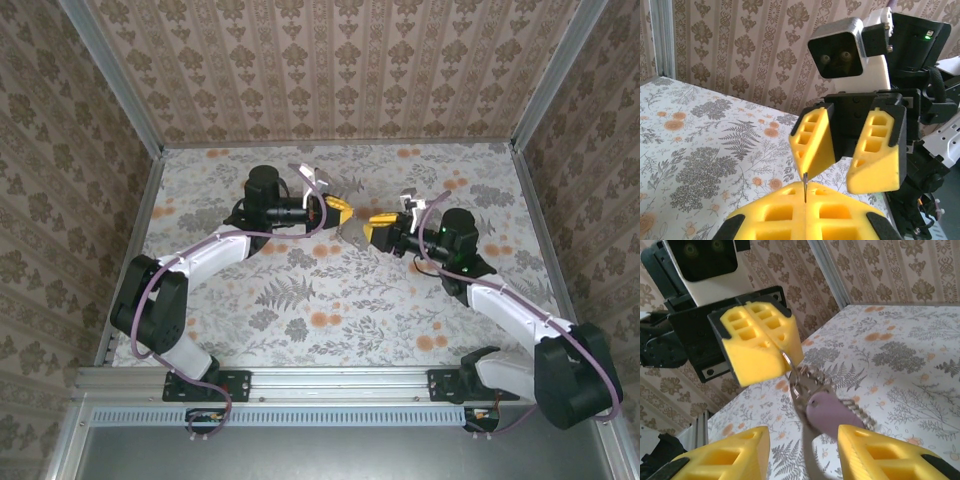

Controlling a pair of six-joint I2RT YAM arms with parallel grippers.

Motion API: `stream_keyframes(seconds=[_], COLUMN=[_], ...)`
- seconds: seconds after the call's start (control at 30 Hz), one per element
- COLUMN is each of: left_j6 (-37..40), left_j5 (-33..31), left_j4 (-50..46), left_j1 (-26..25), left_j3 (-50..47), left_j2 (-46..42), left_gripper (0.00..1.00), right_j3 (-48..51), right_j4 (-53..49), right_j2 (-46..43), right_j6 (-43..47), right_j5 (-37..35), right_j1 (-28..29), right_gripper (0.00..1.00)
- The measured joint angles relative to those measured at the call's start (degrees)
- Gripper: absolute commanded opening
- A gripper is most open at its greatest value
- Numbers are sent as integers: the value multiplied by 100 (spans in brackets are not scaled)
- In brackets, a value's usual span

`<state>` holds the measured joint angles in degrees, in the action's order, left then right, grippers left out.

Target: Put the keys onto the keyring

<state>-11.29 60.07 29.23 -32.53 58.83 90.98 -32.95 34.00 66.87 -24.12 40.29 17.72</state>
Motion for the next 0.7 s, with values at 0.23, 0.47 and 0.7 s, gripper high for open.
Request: stream_keyframes(seconds=[0.23, 0.47, 0.7], left_j6=[-92, -120, -160], left_j5=[92, 153, 166], left_j4=[42, 81, 81], left_j1=[0, -7, -4], left_j3=[0, 0, 0], left_j2=[0, 2, 2], left_gripper=[0, 0, 0], right_j3=[-243, -457, -494], right_j4=[439, 645, 662], right_j2=[365, 590, 723], right_j6=[-208, -319, -337], right_j5=[131, 339, 442], right_j1=[0, 24, 72], right_gripper=[43, 38, 24])
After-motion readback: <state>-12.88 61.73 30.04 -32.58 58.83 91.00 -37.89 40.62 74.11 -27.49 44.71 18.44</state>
